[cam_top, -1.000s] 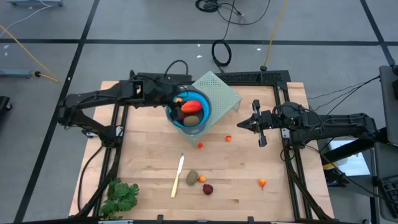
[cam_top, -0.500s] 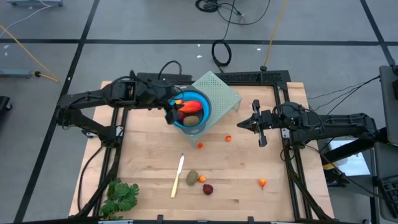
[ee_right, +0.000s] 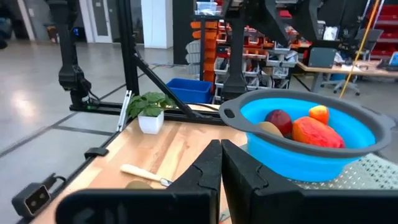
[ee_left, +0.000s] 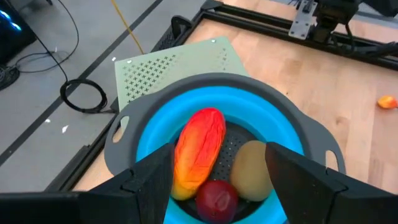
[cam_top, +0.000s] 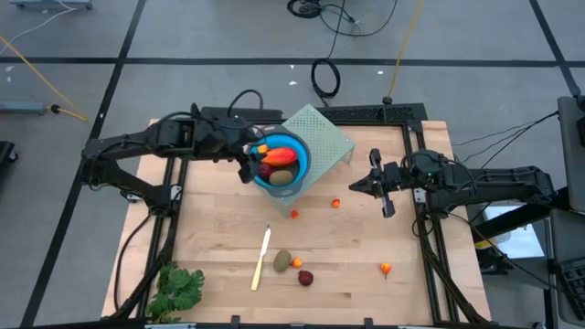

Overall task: Pick & Place Fruit
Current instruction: Put the kiwi into the blue strainer bowl

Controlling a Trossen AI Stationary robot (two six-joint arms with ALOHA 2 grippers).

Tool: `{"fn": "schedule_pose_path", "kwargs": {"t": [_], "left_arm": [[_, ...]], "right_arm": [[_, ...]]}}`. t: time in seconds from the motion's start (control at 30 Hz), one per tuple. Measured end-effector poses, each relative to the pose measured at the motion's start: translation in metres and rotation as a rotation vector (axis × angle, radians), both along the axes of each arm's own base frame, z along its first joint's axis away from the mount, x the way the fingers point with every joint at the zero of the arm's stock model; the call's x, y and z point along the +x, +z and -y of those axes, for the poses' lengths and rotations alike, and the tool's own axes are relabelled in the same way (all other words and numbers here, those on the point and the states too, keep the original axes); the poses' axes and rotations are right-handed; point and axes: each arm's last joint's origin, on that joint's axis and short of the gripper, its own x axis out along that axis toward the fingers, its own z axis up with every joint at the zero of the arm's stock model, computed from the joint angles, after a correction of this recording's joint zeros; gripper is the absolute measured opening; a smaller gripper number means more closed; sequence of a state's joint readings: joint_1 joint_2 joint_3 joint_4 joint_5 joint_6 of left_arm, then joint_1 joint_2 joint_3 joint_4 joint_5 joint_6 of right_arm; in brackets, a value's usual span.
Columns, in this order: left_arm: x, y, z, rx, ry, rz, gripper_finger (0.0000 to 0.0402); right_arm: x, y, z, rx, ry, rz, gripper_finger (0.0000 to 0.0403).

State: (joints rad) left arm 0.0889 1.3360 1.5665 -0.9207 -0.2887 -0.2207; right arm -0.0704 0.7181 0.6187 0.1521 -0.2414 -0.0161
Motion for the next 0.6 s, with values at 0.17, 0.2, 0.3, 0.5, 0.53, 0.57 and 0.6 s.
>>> {"fn": "schedule_pose_path", "kwargs": {"t": [0.17, 0.2, 0.3, 0.5, 0.53, 0.57, 0.6], "left_arm": [[0.000, 0.000, 0.000, -0.001, 0.000, -0.003, 0.0253], [0.000, 0.000, 0.000, -0.001, 0.000, -0.003, 0.0253], [0.000, 0.000, 0.000, -0.009, 0.007, 0.000, 0.0253], [0.001, 0.000, 0.010, -0.054, -0.015, 0.016, 0.0253], [0.001, 0.000, 0.013, -0.066, -0.023, 0.020, 0.0253], [0.001, 0.000, 0.017, -0.078, -0.028, 0.024, 0.0253], [0.002, 0.000, 0.020, -0.089, -0.033, 0.028, 0.0253]], "right_arm": [[0.000, -0.001, 0.000, 0.017, -0.002, -0.012, 0.0004], [0.000, -0.001, 0.000, 0.017, -0.002, -0.011, 0.0004], [0.000, -0.001, 0.000, 0.017, -0.002, -0.011, 0.0004], [0.000, -0.001, 0.000, 0.012, -0.003, -0.010, 0.0004], [0.000, -0.001, 0.000, 0.011, -0.003, -0.010, 0.0004], [0.000, -0.001, 0.000, 0.010, -0.003, -0.010, 0.0004], [0.000, -0.001, 0.000, 0.010, -0.003, -0.010, 0.0004]]}}
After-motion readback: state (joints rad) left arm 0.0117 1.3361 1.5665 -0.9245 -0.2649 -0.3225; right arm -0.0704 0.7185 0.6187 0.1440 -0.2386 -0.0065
